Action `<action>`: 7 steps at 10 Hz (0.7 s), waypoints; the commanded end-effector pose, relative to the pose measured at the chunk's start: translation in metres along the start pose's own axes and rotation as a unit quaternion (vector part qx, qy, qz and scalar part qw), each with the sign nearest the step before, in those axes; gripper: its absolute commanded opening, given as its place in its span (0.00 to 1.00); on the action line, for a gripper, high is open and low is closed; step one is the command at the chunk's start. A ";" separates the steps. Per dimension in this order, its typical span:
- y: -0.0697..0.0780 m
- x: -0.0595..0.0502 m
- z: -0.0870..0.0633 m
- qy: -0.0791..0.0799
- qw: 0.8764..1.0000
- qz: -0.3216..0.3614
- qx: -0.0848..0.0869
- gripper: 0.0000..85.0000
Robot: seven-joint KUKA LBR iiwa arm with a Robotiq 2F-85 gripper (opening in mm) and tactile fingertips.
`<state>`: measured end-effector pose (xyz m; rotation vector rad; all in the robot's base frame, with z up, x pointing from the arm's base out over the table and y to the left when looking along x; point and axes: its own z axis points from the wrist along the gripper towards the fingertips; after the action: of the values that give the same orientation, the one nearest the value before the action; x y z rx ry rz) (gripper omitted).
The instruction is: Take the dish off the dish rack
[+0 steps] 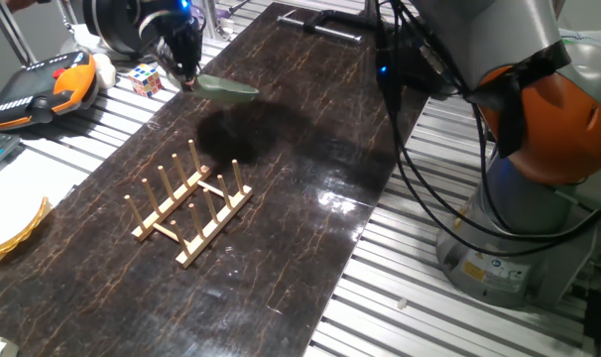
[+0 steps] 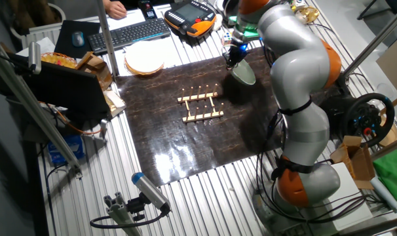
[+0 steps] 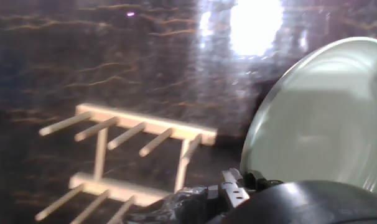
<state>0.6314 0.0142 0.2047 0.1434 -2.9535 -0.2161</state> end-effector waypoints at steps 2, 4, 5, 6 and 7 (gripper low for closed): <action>-0.001 -0.005 0.010 -0.001 1.000 -0.001 0.002 0.01; -0.003 -0.009 0.021 -0.004 1.000 -0.004 0.005 0.01; -0.003 -0.010 0.024 -0.004 1.000 -0.004 0.009 0.01; -0.004 -0.010 0.027 -0.004 1.000 -0.004 0.009 0.01; -0.006 -0.011 0.033 -0.007 1.000 -0.007 0.010 0.02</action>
<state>0.6361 0.0137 0.1689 0.1660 -2.9735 -0.1898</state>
